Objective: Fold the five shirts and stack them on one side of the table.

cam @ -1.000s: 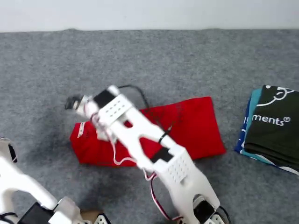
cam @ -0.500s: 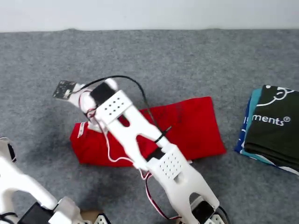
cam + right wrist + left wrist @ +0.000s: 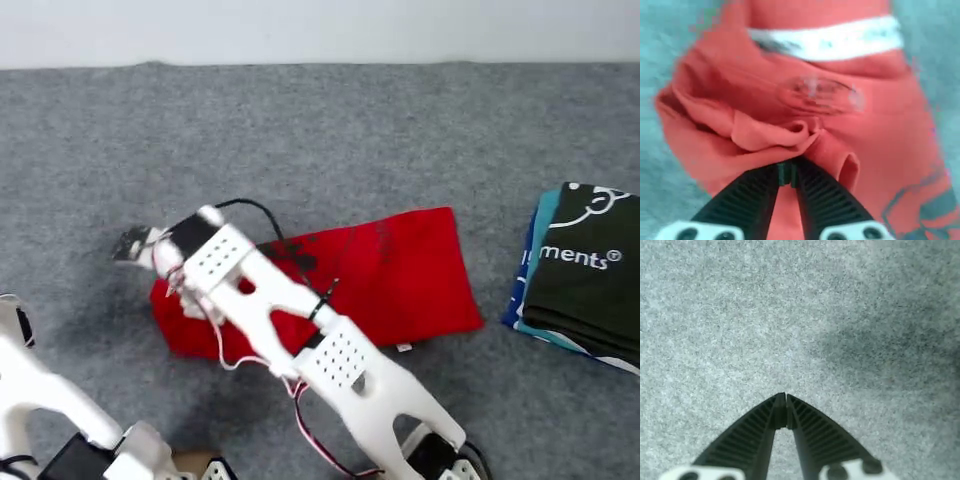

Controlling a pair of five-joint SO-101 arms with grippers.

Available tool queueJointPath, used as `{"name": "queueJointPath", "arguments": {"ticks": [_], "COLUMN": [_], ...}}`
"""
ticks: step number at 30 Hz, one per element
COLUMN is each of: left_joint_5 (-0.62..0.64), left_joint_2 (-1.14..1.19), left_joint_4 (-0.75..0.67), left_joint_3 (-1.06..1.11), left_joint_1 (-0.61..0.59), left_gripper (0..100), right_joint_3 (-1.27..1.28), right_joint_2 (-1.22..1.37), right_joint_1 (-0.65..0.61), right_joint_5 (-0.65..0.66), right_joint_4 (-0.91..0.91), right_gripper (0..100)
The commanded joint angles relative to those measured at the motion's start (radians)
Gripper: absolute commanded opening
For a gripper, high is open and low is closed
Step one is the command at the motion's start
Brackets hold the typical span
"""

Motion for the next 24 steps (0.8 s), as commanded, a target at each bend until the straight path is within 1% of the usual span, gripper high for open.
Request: {"name": "queueJointPath", "arguments": {"ticks": [1, 5, 8, 16, 19, 24], "left_joint_5": [-0.008, -0.008, -0.008, -0.008, -0.008, -0.008], "left_joint_2": [-0.028, -0.028, -0.026, -0.026, -0.026, -0.026], "left_joint_4": [-0.015, -0.017, -0.018, -0.034, -0.035, -0.043], "left_joint_3": [-0.007, -0.01, -0.012, -0.01, -0.013, -0.012], "left_joint_1": [-0.002, -0.003, 0.0, 0.002, 0.002, 0.002], "left_gripper": [1, 1, 1, 1, 1, 1], "right_joint_3": [0.0, 0.075, 0.153, 0.23, 0.316, 0.425], "right_joint_2": [-0.027, -0.097, -0.176, -0.355, -0.375, -0.381], "right_joint_1": [-0.079, -0.133, -0.128, 0.067, 0.097, 0.097], "right_joint_5": [-0.057, -0.074, -0.074, -0.074, -0.063, -0.058], "right_joint_4": [0.044, 0.044, 0.042, 0.042, 0.042, 0.042], "right_gripper": [0.9, 0.9, 0.9, 0.9, 0.9, 0.9]}}
